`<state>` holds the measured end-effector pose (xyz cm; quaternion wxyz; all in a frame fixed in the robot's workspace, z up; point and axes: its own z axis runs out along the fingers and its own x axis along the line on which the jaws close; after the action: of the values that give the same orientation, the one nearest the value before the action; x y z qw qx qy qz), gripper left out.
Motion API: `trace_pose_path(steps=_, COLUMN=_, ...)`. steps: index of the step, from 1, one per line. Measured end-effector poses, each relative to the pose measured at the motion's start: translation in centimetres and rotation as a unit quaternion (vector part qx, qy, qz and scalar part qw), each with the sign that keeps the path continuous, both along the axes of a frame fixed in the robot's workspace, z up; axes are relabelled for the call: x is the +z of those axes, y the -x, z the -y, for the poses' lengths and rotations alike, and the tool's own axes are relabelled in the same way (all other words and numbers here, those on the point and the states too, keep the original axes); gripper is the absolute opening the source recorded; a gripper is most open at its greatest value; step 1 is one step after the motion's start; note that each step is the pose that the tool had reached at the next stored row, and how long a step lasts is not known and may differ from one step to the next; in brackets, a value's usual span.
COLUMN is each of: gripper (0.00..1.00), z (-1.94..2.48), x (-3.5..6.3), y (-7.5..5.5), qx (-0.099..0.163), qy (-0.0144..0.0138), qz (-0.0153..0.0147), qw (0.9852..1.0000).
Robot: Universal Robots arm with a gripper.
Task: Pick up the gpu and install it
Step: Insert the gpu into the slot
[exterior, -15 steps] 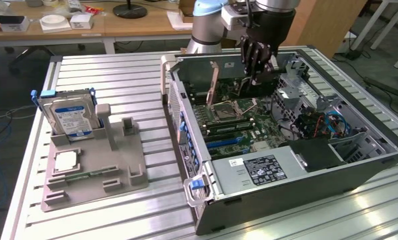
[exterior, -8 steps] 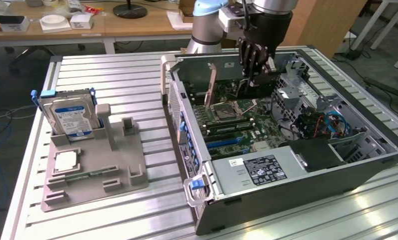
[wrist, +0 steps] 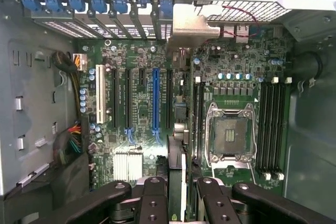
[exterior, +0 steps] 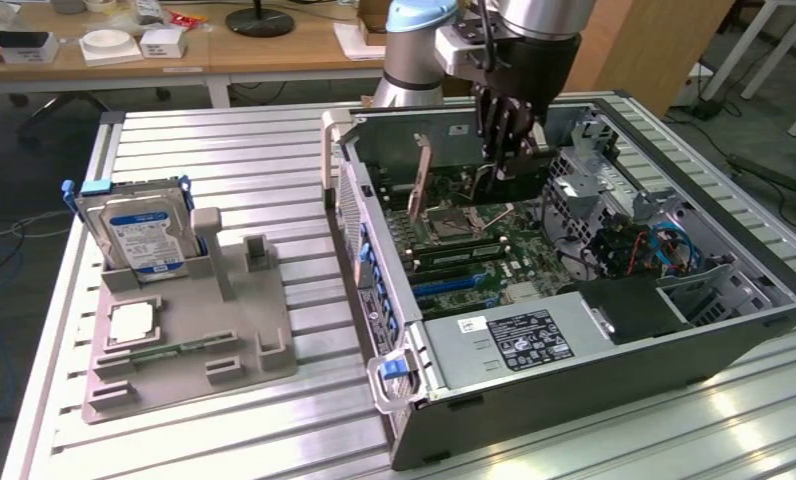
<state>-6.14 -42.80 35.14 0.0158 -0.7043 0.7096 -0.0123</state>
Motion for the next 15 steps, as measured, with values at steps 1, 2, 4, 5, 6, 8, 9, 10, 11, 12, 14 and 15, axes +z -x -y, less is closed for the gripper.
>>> trace_pose_path(steps=1, gripper=0.26, z=0.00, x=-0.11, y=0.00, qx=0.000, qy=0.0000, qz=0.0000, qw=1.0000)
trace_pose_path(steps=2, gripper=0.26, z=0.00, x=-0.21, y=0.00, qx=0.000, qy=0.0000, qz=0.0000, qw=1.0000)
trace_pose_path(steps=4, gripper=0.26, z=0.00, x=-0.39, y=0.00, qx=0.000, qy=0.0000, qz=0.0000, qw=1.0000)
trace_pose_path(steps=5, gripper=0.26, z=0.00, x=-0.49, y=0.00, qx=0.000, qy=0.0000, qz=0.0000, qw=1.0000)
trace_pose_path(steps=6, gripper=0.26, z=0.00, x=-0.57, y=0.01, qx=0.000, qy=0.0000, qz=0.0000, qw=1.0000)
trace_pose_path(steps=8, gripper=0.26, z=0.00, x=-0.70, y=0.04, qx=0.000, qy=0.0000, qz=0.0000, qw=1.0000)
trace_pose_path(steps=9, gripper=0.26, z=0.00, x=-0.76, y=0.06, qx=0.000, qy=0.0000, qz=0.0000, qw=1.0000)
trace_pose_path(steps=10, gripper=0.26, z=0.00, x=-0.80, y=0.10, qx=0.000, qy=0.0000, qz=0.0000, qw=1.0000)
trace_pose_path(steps=11, gripper=0.26, z=0.01, x=-0.84, y=0.16, qx=0.000, qy=0.0001, qz=-0.0001, qw=1.0000)
trace_pose_path(steps=12, gripper=0.26, z=0.01, x=-0.86, y=0.25, qx=0.000, qy=0.0001, qz=-0.0001, qw=1.0000)
trace_pose_path(steps=14, gripper=0.26, z=0.01, x=-0.93, y=0.43, qx=0.000, qy=0.0000, qz=0.0000, qw=1.0000)
trace_pose_path(steps=15, gripper=0.26, z=0.02, x=-0.95, y=0.51, qx=0.000, qy=0.0000, qz=0.0000, qw=1.0000)
